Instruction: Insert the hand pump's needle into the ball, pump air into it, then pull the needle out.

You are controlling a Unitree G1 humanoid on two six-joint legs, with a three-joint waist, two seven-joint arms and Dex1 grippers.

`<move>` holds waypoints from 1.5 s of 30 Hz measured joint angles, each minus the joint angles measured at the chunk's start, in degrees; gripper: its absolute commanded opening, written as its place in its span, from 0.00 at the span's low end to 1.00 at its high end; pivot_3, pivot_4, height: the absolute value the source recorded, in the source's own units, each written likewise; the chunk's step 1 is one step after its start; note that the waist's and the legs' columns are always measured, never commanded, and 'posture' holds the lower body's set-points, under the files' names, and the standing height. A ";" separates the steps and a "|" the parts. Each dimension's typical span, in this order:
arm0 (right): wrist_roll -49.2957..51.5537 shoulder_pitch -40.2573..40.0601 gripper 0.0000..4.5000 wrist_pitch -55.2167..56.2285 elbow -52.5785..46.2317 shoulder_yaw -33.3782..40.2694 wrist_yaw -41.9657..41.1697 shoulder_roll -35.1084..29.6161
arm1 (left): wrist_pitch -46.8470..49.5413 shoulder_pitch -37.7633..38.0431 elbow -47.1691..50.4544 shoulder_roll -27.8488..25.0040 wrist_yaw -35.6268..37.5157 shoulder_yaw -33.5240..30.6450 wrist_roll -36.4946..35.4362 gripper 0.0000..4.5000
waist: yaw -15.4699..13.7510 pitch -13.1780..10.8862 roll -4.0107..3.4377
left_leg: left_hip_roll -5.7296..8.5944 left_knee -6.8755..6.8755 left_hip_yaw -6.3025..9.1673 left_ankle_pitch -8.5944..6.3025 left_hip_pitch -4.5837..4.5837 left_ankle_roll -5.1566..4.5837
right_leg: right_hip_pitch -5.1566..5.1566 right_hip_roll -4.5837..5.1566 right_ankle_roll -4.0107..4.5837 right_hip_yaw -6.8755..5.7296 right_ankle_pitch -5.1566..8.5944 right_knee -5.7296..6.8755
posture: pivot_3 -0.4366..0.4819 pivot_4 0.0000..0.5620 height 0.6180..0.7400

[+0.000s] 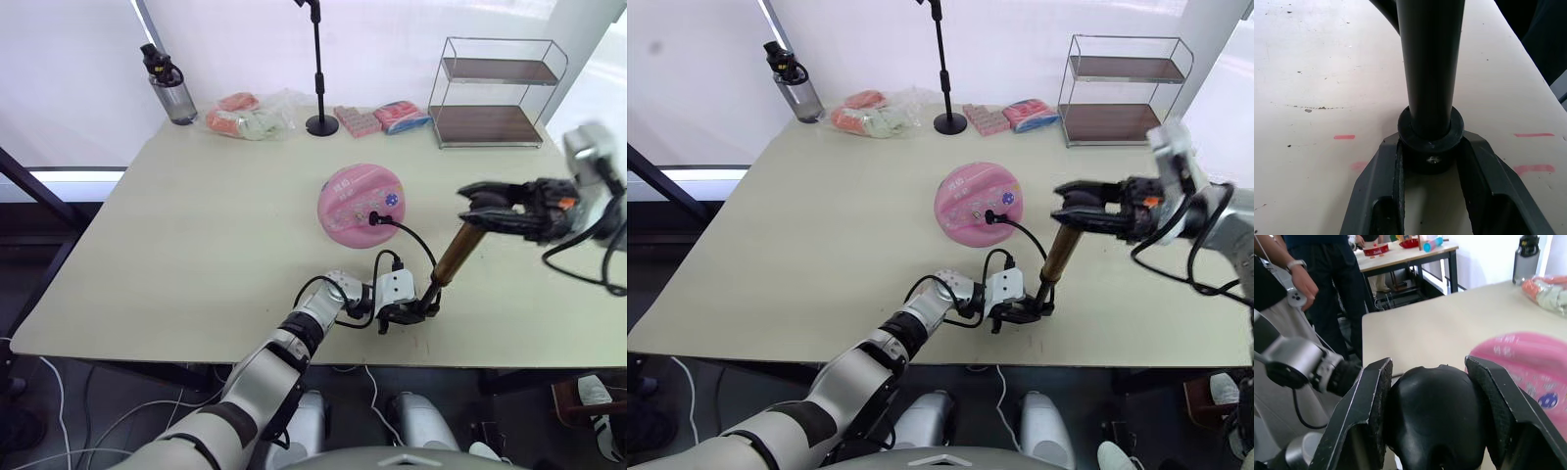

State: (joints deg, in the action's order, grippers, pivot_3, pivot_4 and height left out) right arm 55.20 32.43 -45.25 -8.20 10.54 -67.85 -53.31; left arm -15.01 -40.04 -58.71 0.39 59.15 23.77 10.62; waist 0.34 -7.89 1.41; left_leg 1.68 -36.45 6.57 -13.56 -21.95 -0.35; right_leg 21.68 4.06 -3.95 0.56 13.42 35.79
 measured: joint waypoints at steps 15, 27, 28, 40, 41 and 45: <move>3.56 0.23 0.43 -6.08 -1.92 3.10 4.99 2.20 | -0.08 0.23 0.79 -0.18 0.72 0.01 -0.01 0.23 | -0.11 -0.16 0.12 | 0.04 0.08 0.06 0.04 -0.18 -0.06 | 0.18 0.02 -0.25 -0.06 -0.06 -0.05 | 0.48 0.27 0.93; -6.27 -16.03 0.43 6.14 -6.36 -1.03 8.03 11.13 | -0.07 0.88 0.79 -1.05 0.29 0.56 0.01 0.23 | 0.41 0.54 0.69 | -0.11 0.23 0.20 -0.13 0.13 0.22 | -0.03 -0.06 -0.09 -0.21 0.06 -0.03 | 0.48 0.27 0.93; -7.33 -16.95 0.43 7.13 -6.17 -1.74 8.19 11.59 | -0.07 0.89 0.79 -1.05 0.28 0.56 0.01 0.23 | 0.41 0.55 0.71 | -0.10 0.23 0.20 -0.13 0.13 0.22 | -0.03 -0.06 -0.08 -0.22 0.06 -0.03 | 0.48 0.27 0.93; -15.53 -22.42 0.43 16.94 -2.13 -7.23 8.13 16.97 | -0.07 1.29 0.79 -1.05 -0.31 0.60 0.00 0.23 | 0.43 0.67 0.69 | -0.11 0.24 0.27 -0.14 0.19 0.24 | -0.09 -0.08 0.05 -0.25 0.13 -0.03 | 0.48 0.27 0.93; -15.33 -22.29 0.43 16.58 -2.63 -6.95 8.29 16.71 | -0.07 1.32 0.79 -1.05 -0.32 0.60 0.00 0.23 | 0.43 0.67 0.69 | -0.11 0.24 0.29 -0.14 0.18 0.24 | -0.09 -0.08 0.14 -0.27 0.19 -0.03 | 0.48 0.27 0.93; -13.57 -20.40 0.43 12.30 -3.37 -6.60 8.55 14.17 | -0.17 1.31 0.98 -0.90 -0.35 0.60 0.00 0.23 | 0.37 0.60 0.60 | -0.07 0.23 0.30 -0.14 0.15 0.24 | -0.09 -0.04 0.16 -0.28 0.20 -0.03 | 0.48 0.27 0.93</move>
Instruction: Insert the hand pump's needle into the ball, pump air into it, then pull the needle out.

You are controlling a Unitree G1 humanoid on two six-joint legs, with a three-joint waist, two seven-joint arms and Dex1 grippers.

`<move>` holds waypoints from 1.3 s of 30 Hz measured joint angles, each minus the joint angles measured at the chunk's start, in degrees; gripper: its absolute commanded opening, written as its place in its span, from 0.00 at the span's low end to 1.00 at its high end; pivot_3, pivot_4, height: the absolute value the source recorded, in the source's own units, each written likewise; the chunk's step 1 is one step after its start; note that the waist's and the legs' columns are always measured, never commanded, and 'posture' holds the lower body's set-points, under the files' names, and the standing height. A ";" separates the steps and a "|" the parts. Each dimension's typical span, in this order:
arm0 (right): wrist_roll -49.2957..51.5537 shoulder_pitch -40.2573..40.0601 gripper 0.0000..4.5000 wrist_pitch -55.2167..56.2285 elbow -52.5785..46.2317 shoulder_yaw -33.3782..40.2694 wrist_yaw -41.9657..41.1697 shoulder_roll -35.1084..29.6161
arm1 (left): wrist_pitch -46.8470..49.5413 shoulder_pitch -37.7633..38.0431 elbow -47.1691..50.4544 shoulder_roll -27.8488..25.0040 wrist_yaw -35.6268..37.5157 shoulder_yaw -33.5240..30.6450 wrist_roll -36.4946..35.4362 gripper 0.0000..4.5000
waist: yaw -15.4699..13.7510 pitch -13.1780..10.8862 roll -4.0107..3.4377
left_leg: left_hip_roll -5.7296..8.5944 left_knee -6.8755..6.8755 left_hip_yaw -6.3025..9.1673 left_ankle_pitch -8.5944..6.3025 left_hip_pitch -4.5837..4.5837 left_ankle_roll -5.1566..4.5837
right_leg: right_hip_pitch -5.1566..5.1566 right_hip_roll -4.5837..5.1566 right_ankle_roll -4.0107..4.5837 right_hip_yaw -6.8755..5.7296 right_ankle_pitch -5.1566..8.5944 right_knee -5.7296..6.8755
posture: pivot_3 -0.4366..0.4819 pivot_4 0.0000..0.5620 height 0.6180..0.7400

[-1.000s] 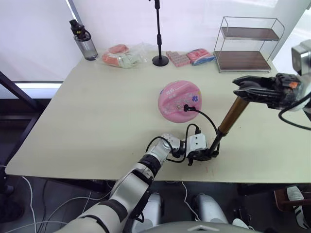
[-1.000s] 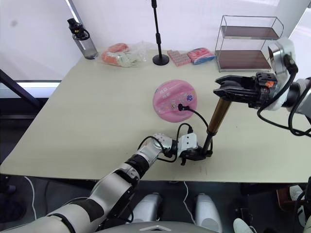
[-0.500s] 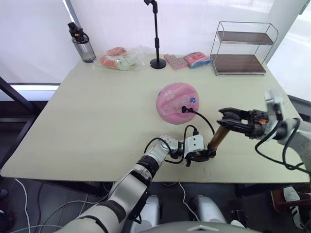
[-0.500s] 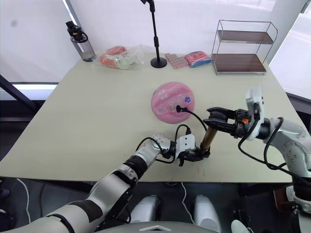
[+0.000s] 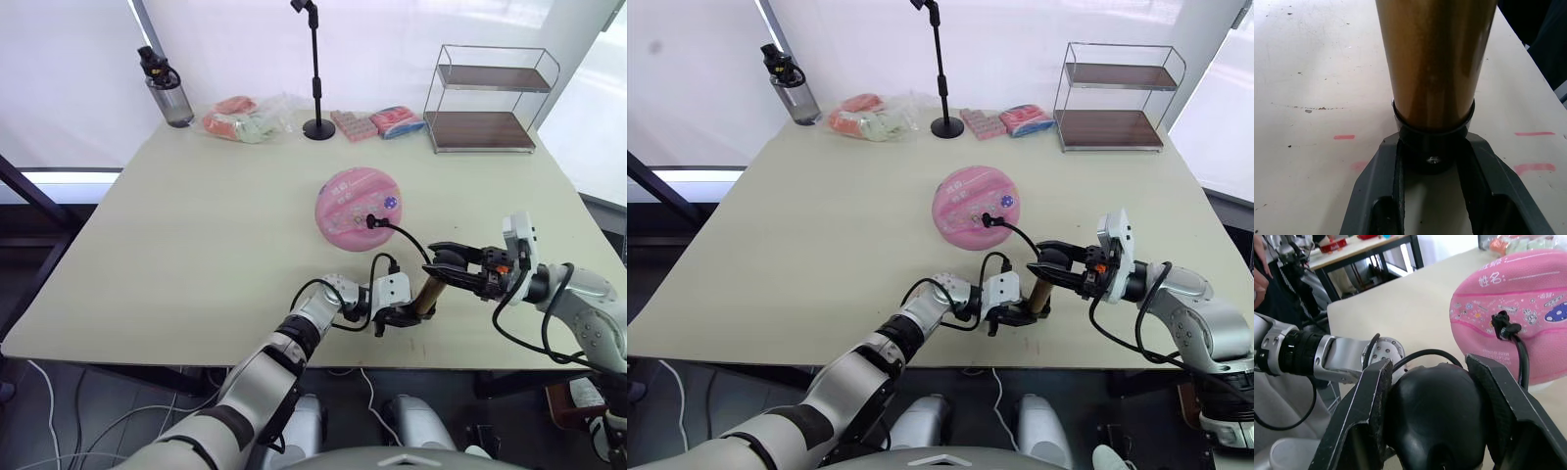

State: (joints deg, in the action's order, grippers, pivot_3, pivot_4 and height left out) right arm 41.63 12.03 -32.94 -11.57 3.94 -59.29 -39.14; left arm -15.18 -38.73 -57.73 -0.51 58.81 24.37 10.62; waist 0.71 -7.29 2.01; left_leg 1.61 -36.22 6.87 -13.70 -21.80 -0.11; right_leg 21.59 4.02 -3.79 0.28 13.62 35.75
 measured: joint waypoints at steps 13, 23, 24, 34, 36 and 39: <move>17.91 13.71 0.43 -20.06 -2.60 10.85 1.85 -13.82 | -0.30 0.01 0.62 0.32 0.17 0.00 -0.05 0.23 | -0.39 -0.48 -0.28 | 0.09 0.00 0.05 0.01 -0.18 -0.01 | 0.06 0.11 -0.03 -0.08 0.03 -0.03 | 0.48 0.27 0.93; 23.82 20.41 0.43 -26.46 0.48 13.01 5.33 -16.75 | -0.46 0.01 0.66 0.68 0.13 0.00 -0.06 0.23 | -0.61 -0.67 -0.35 | 0.13 0.00 0.06 0.01 -0.25 -0.02 | 0.10 0.16 -0.05 -0.10 0.05 -0.04 | 0.48 0.27 0.93; 23.84 20.42 0.43 -26.50 0.51 13.01 5.34 -16.77 | -0.46 0.01 0.66 0.69 0.13 0.00 -0.06 0.23 | -0.63 -0.67 -0.35 | 0.13 0.00 0.06 0.01 -0.25 -0.02 | 0.10 0.16 -0.05 -0.10 0.05 -0.04 | 0.48 0.27 0.93; 17.02 11.29 0.43 -17.81 -2.65 10.15 4.51 -11.10 | -0.44 0.29 0.40 0.73 -0.37 0.00 -0.05 0.23 | -0.73 -0.45 -0.13 | 0.11 0.00 0.08 0.00 -0.15 0.00 | 0.07 0.12 -0.18 -0.12 0.01 -0.05 | 0.48 0.27 0.93; 15.11 9.23 0.43 -16.17 -3.20 8.74 4.74 -9.57 | -0.43 0.44 0.36 0.70 -0.43 0.00 -0.04 0.23 | -0.73 -0.33 -0.04 | 0.09 0.01 0.12 0.00 -0.14 0.00 | 0.06 0.11 -0.05 -0.14 0.08 -0.05 | 0.48 0.27 0.93; 10.43 4.75 0.43 -11.51 -3.16 5.31 4.82 -6.20 | -0.40 0.65 0.29 0.64 -0.48 0.01 -0.04 0.23 | -0.70 -0.08 0.16 | 0.08 0.04 0.16 -0.02 -0.12 0.03 | 0.03 0.10 -0.02 -0.19 0.11 -0.05 | 0.48 0.27 0.93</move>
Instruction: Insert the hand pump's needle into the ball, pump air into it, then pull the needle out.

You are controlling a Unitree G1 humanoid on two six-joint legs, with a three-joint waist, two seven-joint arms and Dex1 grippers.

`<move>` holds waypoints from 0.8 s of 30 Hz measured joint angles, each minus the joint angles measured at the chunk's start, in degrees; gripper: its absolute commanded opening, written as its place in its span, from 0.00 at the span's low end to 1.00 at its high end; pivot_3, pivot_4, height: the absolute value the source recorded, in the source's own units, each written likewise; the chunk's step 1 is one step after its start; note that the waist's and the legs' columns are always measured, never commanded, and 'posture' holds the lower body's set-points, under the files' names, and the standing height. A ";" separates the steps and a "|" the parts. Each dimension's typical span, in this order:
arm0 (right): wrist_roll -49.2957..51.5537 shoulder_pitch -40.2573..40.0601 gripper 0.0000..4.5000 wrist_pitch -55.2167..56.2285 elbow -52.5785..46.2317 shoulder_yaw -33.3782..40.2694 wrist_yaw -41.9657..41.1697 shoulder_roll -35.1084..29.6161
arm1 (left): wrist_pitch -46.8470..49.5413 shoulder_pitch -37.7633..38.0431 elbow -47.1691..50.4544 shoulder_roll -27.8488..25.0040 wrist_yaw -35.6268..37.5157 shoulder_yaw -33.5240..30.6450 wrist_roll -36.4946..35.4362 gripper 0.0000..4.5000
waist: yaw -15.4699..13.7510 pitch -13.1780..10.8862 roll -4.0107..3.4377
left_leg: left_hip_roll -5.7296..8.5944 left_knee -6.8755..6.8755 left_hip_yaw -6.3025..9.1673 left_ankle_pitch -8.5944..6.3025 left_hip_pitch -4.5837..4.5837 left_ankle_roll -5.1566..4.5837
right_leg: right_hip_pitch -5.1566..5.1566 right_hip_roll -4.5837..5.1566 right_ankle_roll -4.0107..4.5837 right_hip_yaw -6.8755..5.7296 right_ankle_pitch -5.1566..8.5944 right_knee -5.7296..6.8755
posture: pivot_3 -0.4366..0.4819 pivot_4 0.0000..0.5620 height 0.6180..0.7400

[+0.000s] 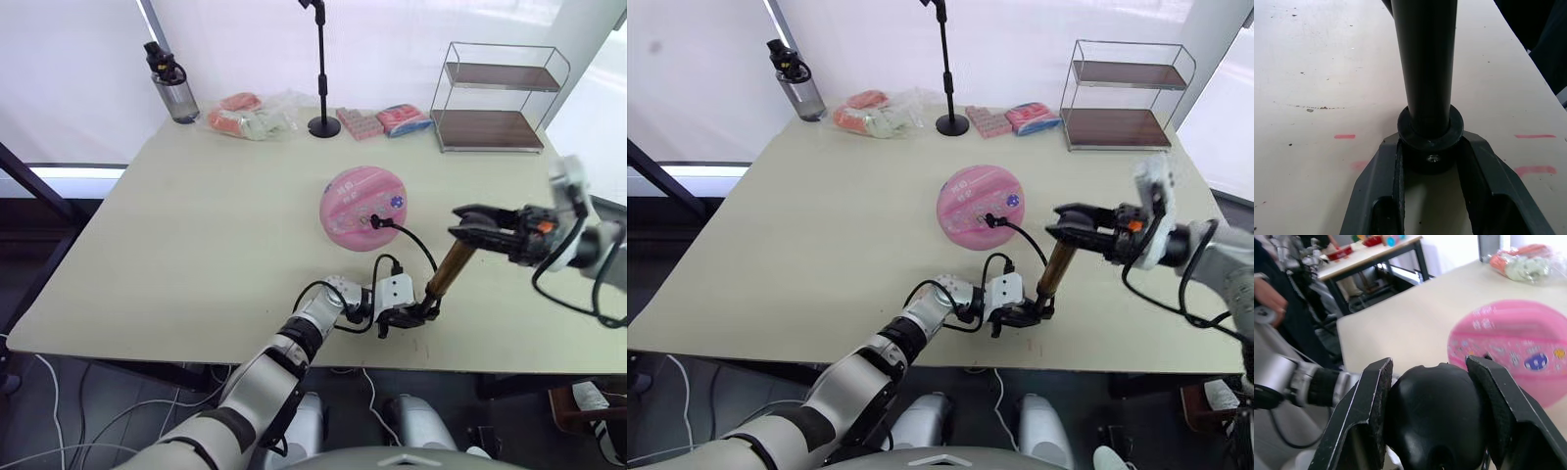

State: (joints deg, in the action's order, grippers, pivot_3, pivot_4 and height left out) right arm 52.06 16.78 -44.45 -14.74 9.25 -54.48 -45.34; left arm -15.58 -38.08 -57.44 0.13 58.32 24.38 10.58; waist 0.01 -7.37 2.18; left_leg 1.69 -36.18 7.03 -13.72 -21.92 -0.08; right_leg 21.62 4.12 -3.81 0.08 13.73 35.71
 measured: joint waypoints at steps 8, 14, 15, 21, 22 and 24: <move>-10.01 -5.83 0.43 10.51 2.58 -6.77 0.71 5.94 | 0.11 0.07 -0.23 -0.19 -0.31 0.00 0.00 0.23 | 0.32 0.12 -0.10 | -0.02 0.00 0.01 -0.01 0.08 0.02 | -0.07 -0.02 0.01 0.00 0.01 0.01 | 0.48 0.27 0.93; -10.60 -4.98 0.43 11.97 3.43 -6.45 -1.23 5.28 | 0.12 0.10 -0.33 -0.28 -0.49 0.00 0.00 0.23 | 0.46 0.10 -0.14 | -0.02 -0.01 0.04 -0.01 0.08 0.02 | -0.09 -0.01 0.01 -0.02 0.01 0.01 | 0.48 0.27 0.93; -10.28 -4.51 0.43 11.45 3.31 -6.35 -1.65 4.76 | 0.11 0.07 -0.32 -0.27 -0.46 0.00 0.00 0.23 | 0.47 0.09 -0.15 | -0.01 -0.01 0.03 -0.01 0.08 0.02 | -0.09 0.00 0.01 -0.01 0.01 0.01 | 0.48 0.27 0.93; -5.93 -0.60 0.43 4.52 2.25 -4.44 -2.85 0.26 | 0.07 -0.12 0.33 0.28 0.15 -0.02 -0.08 0.23 | -0.04 -0.28 -0.52 | 0.04 -0.03 0.07 -0.01 -0.05 0.02 | 0.00 0.03 0.01 -0.06 0.02 0.00 | 0.48 0.27 0.93; -4.28 0.65 0.43 2.93 2.00 -3.44 -2.96 -1.01 | 0.07 -0.14 0.49 0.36 0.20 -0.03 -0.11 0.23 | -0.16 -0.36 -0.64 | 0.04 -0.03 0.06 0.00 -0.12 0.00 | 0.02 0.04 -0.01 -0.07 0.01 0.00 | 0.48 0.27 0.93; -1.42 3.07 0.43 0.12 1.62 -1.35 -3.45 -3.45 | 0.07 -0.18 0.50 0.51 0.20 -0.03 -0.13 0.23 | -0.35 -0.47 -0.74 | 0.06 -0.03 0.04 0.02 -0.13 -0.03 | 0.03 0.04 -0.03 -0.07 0.00 0.00 | 0.48 0.27 0.93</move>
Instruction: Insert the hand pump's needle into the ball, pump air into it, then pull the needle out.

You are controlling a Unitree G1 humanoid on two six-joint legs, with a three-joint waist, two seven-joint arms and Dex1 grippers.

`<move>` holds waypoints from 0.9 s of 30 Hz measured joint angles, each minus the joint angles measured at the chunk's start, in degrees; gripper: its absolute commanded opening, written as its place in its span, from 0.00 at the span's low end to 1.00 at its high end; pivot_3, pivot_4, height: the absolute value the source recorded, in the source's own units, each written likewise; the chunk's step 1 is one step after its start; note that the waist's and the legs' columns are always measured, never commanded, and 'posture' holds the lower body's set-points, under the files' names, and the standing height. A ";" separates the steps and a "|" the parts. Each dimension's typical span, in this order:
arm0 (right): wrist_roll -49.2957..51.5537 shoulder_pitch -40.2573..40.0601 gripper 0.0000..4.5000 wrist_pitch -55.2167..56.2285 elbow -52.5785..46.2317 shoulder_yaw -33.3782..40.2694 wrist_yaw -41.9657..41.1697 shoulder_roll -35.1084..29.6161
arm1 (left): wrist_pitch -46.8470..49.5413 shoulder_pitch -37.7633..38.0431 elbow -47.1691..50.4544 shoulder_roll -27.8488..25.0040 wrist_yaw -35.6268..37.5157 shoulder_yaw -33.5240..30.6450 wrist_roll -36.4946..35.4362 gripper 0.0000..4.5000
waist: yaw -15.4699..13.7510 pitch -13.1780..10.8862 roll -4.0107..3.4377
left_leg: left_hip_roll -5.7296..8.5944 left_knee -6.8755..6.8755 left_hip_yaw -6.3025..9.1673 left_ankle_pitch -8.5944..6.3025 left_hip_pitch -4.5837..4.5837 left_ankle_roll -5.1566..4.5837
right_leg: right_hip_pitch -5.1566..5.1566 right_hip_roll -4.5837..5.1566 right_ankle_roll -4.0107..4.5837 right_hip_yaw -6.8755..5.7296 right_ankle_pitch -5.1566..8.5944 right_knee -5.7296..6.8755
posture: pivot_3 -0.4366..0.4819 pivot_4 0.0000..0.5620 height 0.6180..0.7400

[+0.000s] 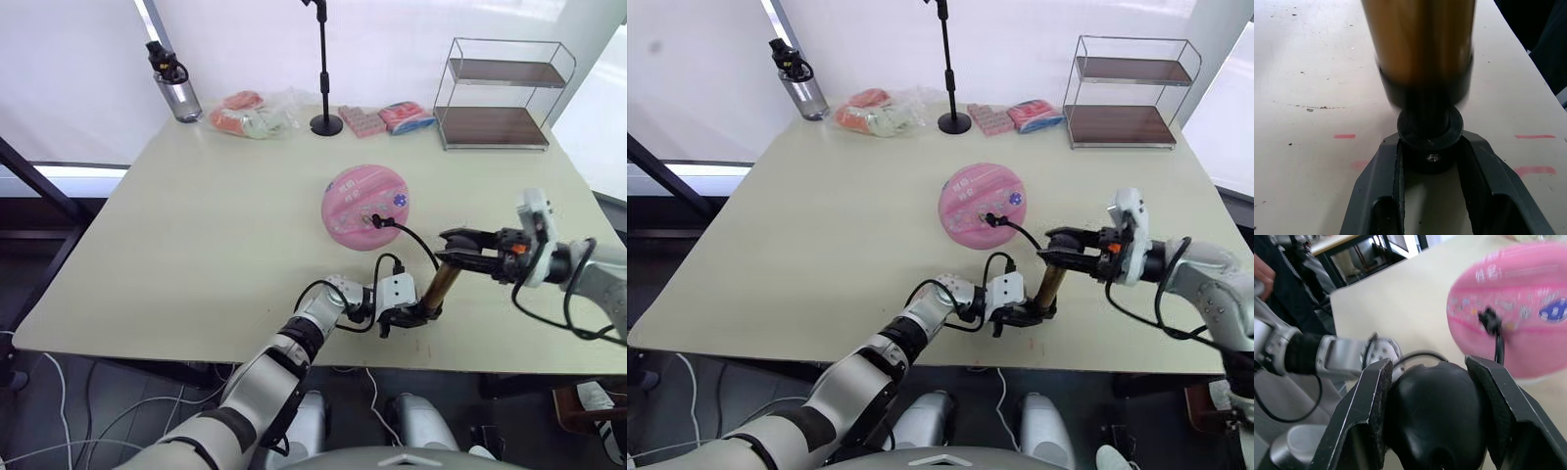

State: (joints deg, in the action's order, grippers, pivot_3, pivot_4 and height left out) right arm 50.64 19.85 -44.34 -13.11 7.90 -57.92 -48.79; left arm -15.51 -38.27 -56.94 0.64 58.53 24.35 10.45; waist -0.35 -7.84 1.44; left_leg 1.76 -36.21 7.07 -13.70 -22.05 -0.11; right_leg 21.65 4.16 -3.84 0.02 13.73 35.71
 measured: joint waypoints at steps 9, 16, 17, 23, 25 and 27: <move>9.56 10.64 0.43 -9.99 0.98 6.30 0.00 -7.49 | -0.04 -0.12 0.00 0.12 0.05 -0.01 0.00 0.23 | -0.33 -0.26 0.13 | -0.02 0.00 0.01 -0.02 -0.02 0.04 | 0.02 0.01 0.03 -0.02 0.02 -0.02 | 0.48 0.27 0.93; 12.02 16.00 0.43 -15.86 6.14 6.71 0.08 -10.95 | -0.05 -0.38 0.00 0.44 0.18 -0.02 -0.16 0.23 | -0.42 -0.49 -0.01 | 0.02 -0.01 -0.06 -0.02 -0.20 0.04 | 0.15 0.11 0.03 0.00 0.02 -0.04 | 0.48 0.27 0.93; 12.10 16.51 0.43 -16.54 6.80 6.71 0.08 -11.10 | -0.06 -0.40 0.00 0.46 0.22 -0.02 -0.55 0.23 | -0.43 -0.53 -0.08 | 0.04 -0.02 -0.06 -0.01 -0.33 0.02 | 0.27 0.12 0.02 0.00 0.01 -0.04 | 0.48 0.27 0.93; 12.53 16.67 0.43 -17.63 6.64 6.96 0.47 -11.37 | -0.11 -0.44 0.00 0.69 0.48 -0.02 -0.80 0.23 | -0.55 -0.51 -0.12 | 0.10 -0.05 -0.02 0.14 -0.62 -0.24 | 0.52 0.11 -0.21 -0.07 -0.13 -0.04 | 0.48 0.27 0.93; 12.45 13.59 0.43 -16.21 4.13 9.14 1.05 -9.84 | -0.11 -0.37 -0.04 0.62 0.39 0.01 -0.80 0.23 | -0.54 -0.42 0.04 | 0.08 -0.06 0.00 0.14 -0.61 -0.24 | 0.49 0.09 -0.21 -0.13 -0.12 -0.05 | 0.48 0.27 0.93; 12.46 10.45 0.43 -14.81 1.90 9.92 2.08 -7.39 | -0.11 -0.29 -0.06 0.32 0.31 0.04 -0.79 0.23 | -0.48 -0.26 0.13 | 0.05 -0.06 0.03 0.14 -0.57 -0.24 | 0.46 0.05 -0.22 -0.15 -0.12 -0.05 | 0.48 0.27 0.93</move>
State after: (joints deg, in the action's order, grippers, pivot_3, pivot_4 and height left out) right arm 63.10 30.30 -59.15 -11.21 17.82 -55.85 -56.18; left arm -15.62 -38.56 -57.00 0.96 58.83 24.38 9.66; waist -0.83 -8.11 1.57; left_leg 1.80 -36.27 7.10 -13.56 -22.62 -0.35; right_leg 22.11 4.21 -4.06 -0.13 13.61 35.66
